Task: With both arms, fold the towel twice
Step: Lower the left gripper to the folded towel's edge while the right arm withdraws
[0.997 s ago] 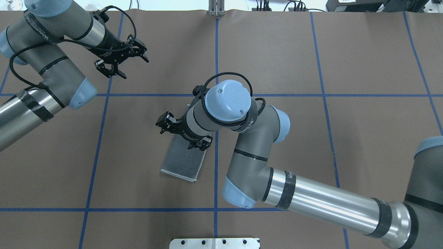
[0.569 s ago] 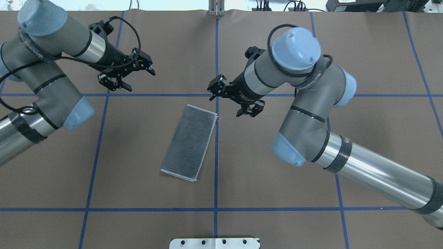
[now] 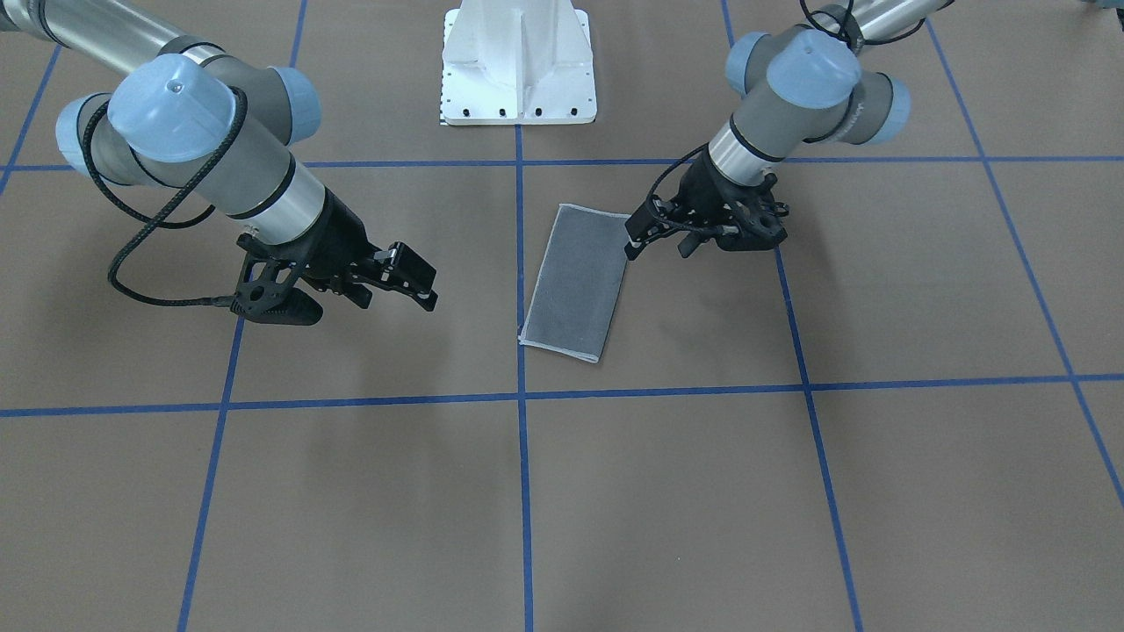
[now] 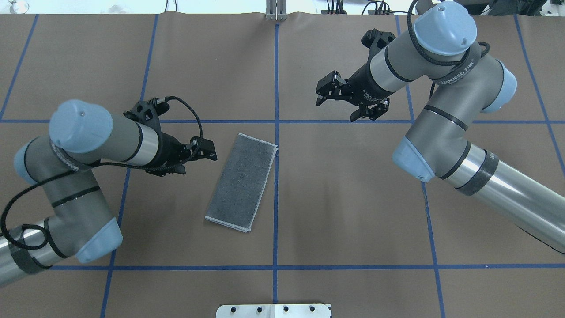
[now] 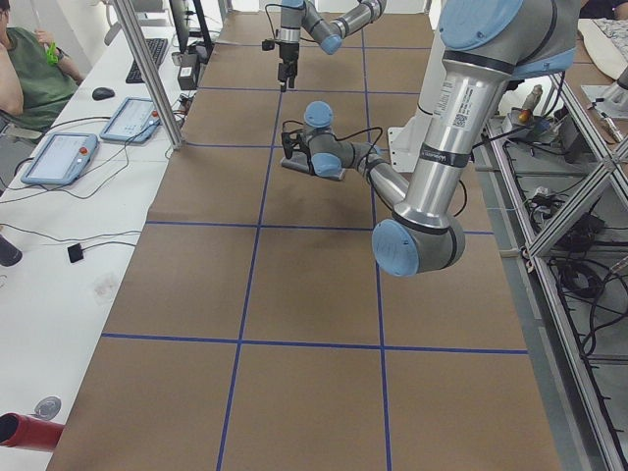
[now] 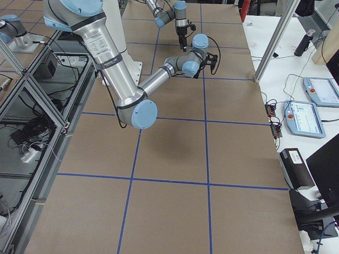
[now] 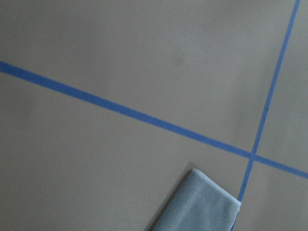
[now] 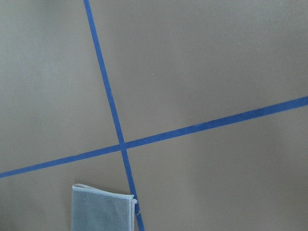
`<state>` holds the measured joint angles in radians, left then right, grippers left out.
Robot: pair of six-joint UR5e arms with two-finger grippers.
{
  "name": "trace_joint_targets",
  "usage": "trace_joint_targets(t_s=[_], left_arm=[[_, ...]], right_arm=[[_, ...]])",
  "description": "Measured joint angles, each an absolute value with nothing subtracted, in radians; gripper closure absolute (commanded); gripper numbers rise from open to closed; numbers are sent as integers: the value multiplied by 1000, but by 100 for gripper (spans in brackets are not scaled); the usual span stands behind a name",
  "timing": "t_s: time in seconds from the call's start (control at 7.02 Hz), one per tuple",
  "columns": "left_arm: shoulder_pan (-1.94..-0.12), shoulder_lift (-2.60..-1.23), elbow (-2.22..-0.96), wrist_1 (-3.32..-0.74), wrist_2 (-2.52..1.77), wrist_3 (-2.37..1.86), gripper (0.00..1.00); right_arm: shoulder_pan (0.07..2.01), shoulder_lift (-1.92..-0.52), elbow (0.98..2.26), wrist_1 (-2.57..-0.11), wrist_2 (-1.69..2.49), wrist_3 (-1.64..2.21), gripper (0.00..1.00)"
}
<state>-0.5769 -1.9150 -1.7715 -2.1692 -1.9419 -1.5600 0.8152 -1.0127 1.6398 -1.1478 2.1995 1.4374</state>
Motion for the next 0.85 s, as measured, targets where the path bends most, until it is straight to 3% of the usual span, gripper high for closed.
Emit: trace_joint_targets(t_s=[0.43, 0.85], left_arm=[[-486, -1901, -1769, -2165, -1887, -1560, 8], [-459, -1901, -1741, -2164, -1886, -1561, 22]], right_arm=[[836, -1019, 1637, -1145, 2205, 1416, 0], [837, -1024, 1637, -1139, 2209, 1416, 0]])
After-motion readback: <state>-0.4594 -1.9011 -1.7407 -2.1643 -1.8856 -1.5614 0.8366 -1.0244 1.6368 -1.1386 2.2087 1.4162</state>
